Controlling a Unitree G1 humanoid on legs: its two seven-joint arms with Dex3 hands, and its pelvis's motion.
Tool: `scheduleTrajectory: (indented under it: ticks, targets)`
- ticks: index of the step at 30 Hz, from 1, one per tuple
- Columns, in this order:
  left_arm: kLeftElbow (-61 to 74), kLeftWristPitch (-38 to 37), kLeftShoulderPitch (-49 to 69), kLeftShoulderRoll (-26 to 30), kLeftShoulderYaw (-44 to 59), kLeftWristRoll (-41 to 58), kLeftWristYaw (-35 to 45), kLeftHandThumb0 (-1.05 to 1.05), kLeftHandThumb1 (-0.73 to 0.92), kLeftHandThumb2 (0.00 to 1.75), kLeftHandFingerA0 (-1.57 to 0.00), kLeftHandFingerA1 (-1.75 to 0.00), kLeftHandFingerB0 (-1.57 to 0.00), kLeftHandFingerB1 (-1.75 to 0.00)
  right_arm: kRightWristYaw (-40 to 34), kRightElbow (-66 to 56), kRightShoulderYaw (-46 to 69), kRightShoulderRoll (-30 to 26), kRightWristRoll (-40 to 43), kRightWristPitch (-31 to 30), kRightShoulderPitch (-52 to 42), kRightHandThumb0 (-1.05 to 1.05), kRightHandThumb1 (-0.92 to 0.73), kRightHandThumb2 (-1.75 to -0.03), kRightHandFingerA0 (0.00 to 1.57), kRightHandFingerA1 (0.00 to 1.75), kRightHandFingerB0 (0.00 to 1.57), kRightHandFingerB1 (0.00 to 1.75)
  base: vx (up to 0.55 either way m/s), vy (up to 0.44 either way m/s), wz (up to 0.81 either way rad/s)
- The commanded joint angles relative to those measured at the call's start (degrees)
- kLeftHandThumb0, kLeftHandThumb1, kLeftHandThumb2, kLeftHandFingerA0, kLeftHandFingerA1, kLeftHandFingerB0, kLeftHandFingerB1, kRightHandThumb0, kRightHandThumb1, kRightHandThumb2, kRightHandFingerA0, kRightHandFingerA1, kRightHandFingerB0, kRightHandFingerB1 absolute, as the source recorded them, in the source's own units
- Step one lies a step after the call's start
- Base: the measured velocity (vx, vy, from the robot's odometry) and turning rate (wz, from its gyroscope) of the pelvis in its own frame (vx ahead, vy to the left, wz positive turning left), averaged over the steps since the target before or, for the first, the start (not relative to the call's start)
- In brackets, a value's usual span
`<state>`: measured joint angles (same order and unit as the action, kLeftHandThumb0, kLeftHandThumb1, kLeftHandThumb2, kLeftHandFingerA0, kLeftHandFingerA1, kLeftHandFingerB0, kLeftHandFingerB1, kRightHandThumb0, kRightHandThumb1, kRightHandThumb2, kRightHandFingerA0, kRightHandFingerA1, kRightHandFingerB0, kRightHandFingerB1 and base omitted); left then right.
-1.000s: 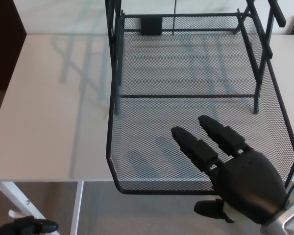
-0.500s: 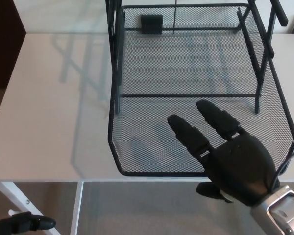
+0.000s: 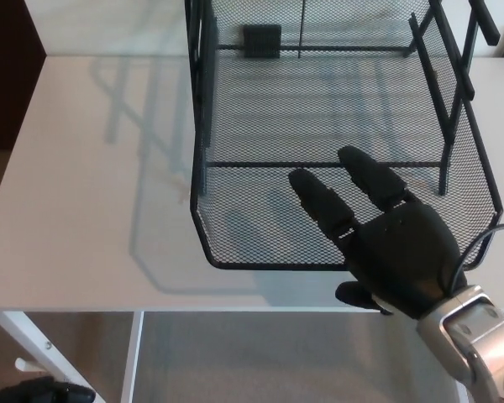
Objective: The robot walk towards a table in front and then pushes a layer of a file tray back to its original position using its right hand
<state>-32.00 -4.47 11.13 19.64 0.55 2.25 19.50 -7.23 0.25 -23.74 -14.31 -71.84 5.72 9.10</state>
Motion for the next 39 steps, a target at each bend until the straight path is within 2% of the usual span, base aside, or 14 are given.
scheduleTrajectory:
  ticks: [1,11,12,14,15,17,18,22,23,25,26,28,38,39]
  targets:
    - [-0.82,-0.40,0.75,0.29,-0.17,-1.22,-0.15,-0.39,0.52,0.55,-0.87,-0.67,-0.61,-0.66,0.70,3.13,-1.39,-0.38,-0.50,-3.52,1.50,-0.66,-0.57,-0.58,0.00,0.00,0.00,0.00,0.00,0.000,0.00]
    - [0.54,-0.78,1.72,0.86,-1.07,-3.10,-0.97,-0.39,0.51,0.56,-0.87,-0.63,-0.62,-0.62,-0.33,9.60,-3.33,0.03,0.33,-6.22,7.81,-0.70,-0.45,-0.72,0.00,0.00,0.00,0.01,0.00,0.000,0.00]
    - [0.50,-1.29,1.84,0.73,-0.87,-2.71,-0.57,-0.38,0.39,0.84,-0.83,-0.77,-0.59,-0.71,0.01,9.40,-3.55,0.14,0.36,-6.55,8.12,-0.70,-0.46,-0.73,0.00,0.00,0.00,0.01,0.00,0.000,0.00]
    - [-0.11,-1.74,1.63,0.67,-0.85,-2.70,-0.48,-0.40,0.40,0.84,-0.84,-0.77,-0.60,-0.72,0.44,9.17,-3.92,0.24,0.57,-7.03,8.54,-0.69,-0.47,-0.72,0.00,0.00,0.00,0.01,0.00,0.000,0.00]
    - [0.13,-1.79,1.77,0.76,-1.09,-3.08,-0.65,-0.38,0.52,0.56,-0.89,-0.63,-0.63,-0.64,0.62,9.06,-4.18,0.10,0.21,-7.22,8.80,-0.72,-0.49,-0.75,0.00,0.00,0.00,0.01,0.00,0.000,0.00]
    - [0.04,-2.70,1.94,1.03,-1.29,-3.28,-0.19,-0.39,0.51,0.56,-0.89,-0.63,-0.64,-0.65,0.50,8.66,-4.48,0.07,0.58,-7.15,9.38,-0.68,-0.61,-0.59,0.00,0.00,0.00,0.00,0.00,0.000,0.00]
    - [0.14,-2.27,1.90,1.03,-1.22,-3.04,0.09,-0.40,0.51,0.56,-0.89,-0.63,-0.63,-0.65,0.99,8.03,-4.58,0.20,0.55,-7.43,9.80,-0.79,-0.55,-0.82,0.00,0.00,0.00,0.04,0.00,0.000,0.00]
    - [0.37,-2.19,2.03,1.01,-1.23,-2.99,0.23,-0.39,0.53,0.56,-0.86,-0.63,-0.64,-0.64,1.92,6.96,-5.09,0.18,0.28,-8.45,10.67,-0.81,-0.58,-0.84,0.00,0.00,0.00,0.03,0.00,0.000,0.00]
    - [0.25,-1.95,1.95,0.88,-1.21,-2.99,0.08,-0.36,0.52,0.56,-0.87,-0.63,-0.65,-0.63,2.57,6.58,-5.25,0.21,0.02,-8.93,11.22,-0.76,-0.73,-0.62,0.00,0.00,0.00,0.00,0.00,0.000,0.00]
    - [0.58,-1.74,2.07,0.95,-1.30,-3.14,0.02,-0.37,0.51,0.56,-0.87,-0.63,-0.63,-0.63,3.08,6.24,-5.48,0.12,-0.31,-9.35,12.06,-0.76,-0.76,-0.63,0.00,0.00,0.00,0.00,0.00,0.000,0.00]
    - [0.57,-1.97,2.06,1.12,-1.48,-3.44,-0.01,-0.37,0.54,0.56,-0.86,-0.63,-0.64,-0.64,3.38,6.12,-5.56,0.14,-0.33,-9.55,12.47,-0.85,-0.65,-0.90,0.00,0.00,0.00,0.04,0.00,0.000,0.00]
    - [-0.04,-2.47,1.84,1.12,-1.43,-3.23,0.27,-0.37,0.51,0.55,-0.86,-0.64,-0.64,-0.65,4.20,6.13,-5.70,0.36,-0.01,-9.99,13.32,-0.76,-0.79,-0.63,0.00,0.00,0.00,0.00,0.00,0.000,0.00]
    - [-0.07,-1.97,1.41,0.94,-1.74,-3.65,-0.22,-0.38,0.52,0.56,-0.87,-0.63,-0.65,-0.64,8.05,5.61,-7.26,1.60,0.04,-11.86,17.07,-0.76,-0.70,-0.61,0.00,0.00,0.00,0.02,0.00,0.000,0.00]
    - [-0.12,-2.08,1.38,0.97,-1.74,-3.61,-0.12,-0.38,0.52,0.56,-0.88,-0.63,-0.64,-0.64,8.19,5.14,-7.37,1.65,0.17,-11.98,16.67,-0.83,-0.58,-0.93,0.00,0.06,0.00,0.10,0.00,0.000,0.00]
